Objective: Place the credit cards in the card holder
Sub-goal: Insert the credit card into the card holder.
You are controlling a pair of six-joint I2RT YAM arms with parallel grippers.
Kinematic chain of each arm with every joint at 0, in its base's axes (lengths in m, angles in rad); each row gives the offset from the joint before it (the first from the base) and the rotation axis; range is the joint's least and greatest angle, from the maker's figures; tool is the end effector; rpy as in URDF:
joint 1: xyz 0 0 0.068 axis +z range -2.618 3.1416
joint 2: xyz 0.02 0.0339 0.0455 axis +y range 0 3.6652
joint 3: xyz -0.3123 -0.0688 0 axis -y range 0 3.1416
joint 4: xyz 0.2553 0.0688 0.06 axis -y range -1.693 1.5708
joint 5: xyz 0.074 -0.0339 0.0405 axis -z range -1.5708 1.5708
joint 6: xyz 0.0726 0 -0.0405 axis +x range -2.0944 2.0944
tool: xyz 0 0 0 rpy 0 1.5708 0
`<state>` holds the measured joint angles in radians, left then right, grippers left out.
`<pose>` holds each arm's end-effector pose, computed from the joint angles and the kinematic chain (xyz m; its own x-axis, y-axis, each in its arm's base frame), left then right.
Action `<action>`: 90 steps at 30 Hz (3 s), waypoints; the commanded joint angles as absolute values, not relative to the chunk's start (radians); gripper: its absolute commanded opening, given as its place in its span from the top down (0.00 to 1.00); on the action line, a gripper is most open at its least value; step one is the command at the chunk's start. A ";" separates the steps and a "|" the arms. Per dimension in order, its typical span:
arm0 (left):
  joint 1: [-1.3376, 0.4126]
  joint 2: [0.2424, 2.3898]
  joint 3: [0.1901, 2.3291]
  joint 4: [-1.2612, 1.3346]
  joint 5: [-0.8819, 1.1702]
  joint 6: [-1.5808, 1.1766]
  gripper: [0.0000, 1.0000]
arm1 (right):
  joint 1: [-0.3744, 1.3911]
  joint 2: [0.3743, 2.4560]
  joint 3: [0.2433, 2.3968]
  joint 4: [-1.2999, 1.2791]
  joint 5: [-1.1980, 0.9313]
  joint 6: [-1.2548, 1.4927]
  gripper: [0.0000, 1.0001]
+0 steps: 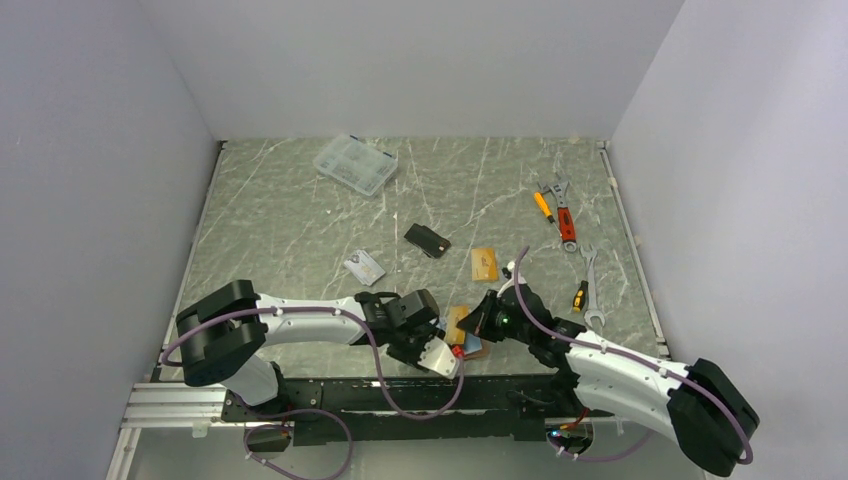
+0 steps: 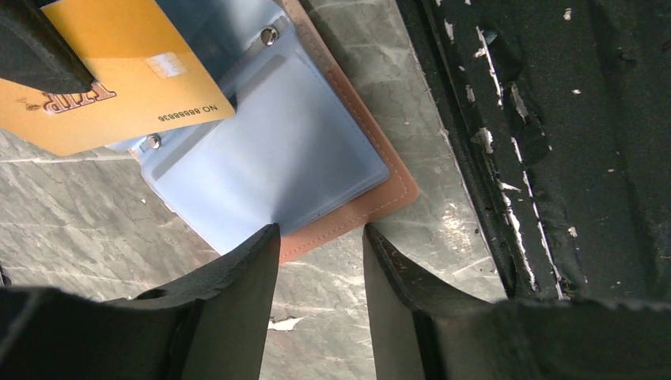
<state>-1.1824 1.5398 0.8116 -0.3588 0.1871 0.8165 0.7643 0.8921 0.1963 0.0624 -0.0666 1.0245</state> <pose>0.1043 -0.2905 0.1719 0.4570 0.7738 -0.4385 0.8895 -0.3971 0.2262 0.1240 0.1256 0.1523 -0.8451 0.3709 -0.3851 -0.0138 0.7049 0.7092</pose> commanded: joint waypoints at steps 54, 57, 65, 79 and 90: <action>-1.237 1.604 0.863 -0.326 0.016 0.723 0.47 | 0.756 0.832 0.002 0.287 -0.208 1.008 1.00; -1.235 1.598 0.866 -0.331 0.013 0.715 0.46 | 0.755 0.859 0.016 0.295 -0.212 0.992 1.00; -1.188 1.566 0.864 -0.363 0.015 0.718 0.46 | 0.752 0.967 0.028 0.327 -0.225 0.988 1.00; -1.184 1.563 0.853 -0.371 0.080 0.697 0.50 | 0.750 1.042 0.035 0.312 -0.192 1.009 1.00; -1.186 1.578 0.846 -0.359 0.113 0.692 0.54 | 0.750 1.182 0.095 0.348 -0.191 0.998 1.00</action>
